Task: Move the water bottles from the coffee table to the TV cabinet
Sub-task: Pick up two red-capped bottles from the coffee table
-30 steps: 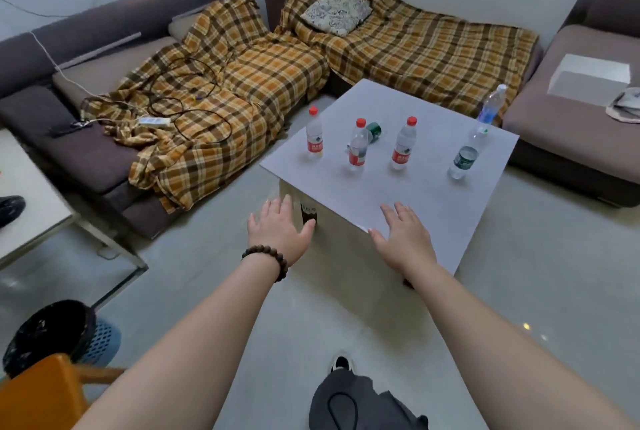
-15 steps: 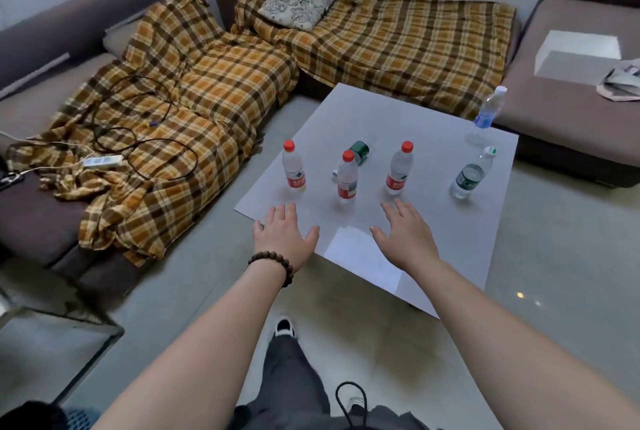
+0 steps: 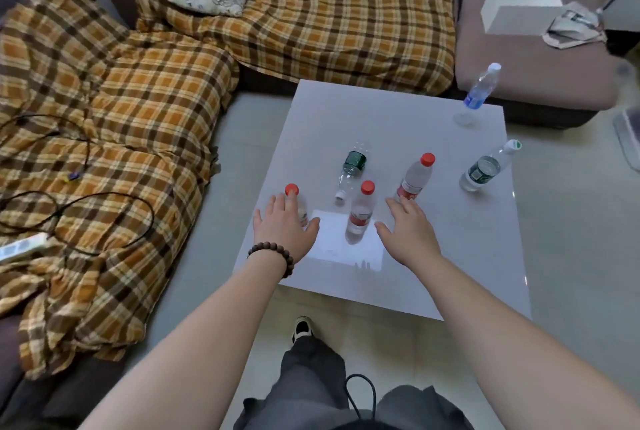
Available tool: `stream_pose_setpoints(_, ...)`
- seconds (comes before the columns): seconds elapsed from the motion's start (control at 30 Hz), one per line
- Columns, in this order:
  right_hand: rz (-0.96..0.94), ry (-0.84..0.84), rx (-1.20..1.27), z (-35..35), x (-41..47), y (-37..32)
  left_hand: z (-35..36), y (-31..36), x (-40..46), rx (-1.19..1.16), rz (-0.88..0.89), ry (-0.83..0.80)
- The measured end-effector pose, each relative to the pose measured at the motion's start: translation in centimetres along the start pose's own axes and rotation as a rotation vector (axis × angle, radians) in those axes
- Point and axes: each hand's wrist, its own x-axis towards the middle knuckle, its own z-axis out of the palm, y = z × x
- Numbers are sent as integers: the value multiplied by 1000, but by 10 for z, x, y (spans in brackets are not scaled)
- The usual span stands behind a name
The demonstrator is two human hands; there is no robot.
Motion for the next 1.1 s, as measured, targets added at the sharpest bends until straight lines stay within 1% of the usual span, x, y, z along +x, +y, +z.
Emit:
stream_pose_setpoints(0.23,92,34,15,7,19,-29,-13,-25,44,-3,79,-67)
stream_pose_setpoints(0.33,123,38,41,9,25,-29,-8,-28,52,-57,102,-79)
stream_pose_setpoints(0.4,137,36,88,12,30,-27,-5,-31,57,-140,108,-69)
stream_pose_setpoints(0.57,155,45,290,27,53,-18,10,-45,75,-463,3,-54)
stream_pose_setpoints(0.67,166,92,417,47,76,-8,35,-56,88,-549,-17,-76)
stream_pose_setpoints(0.77,168,130,517,74,99,2,63,-61,100,-675,-79,-80)
stream_pose_setpoints(0.87,174,160,583,100,117,9,84,-61,110,-750,-111,-77)
stream_pose_setpoints(0.97,189,190,655,119,130,14,99,-62,118,-797,-144,-38)
stream_pose_setpoints(1.1,172,263,629,130,142,18,111,-63,129,-831,-157,4)
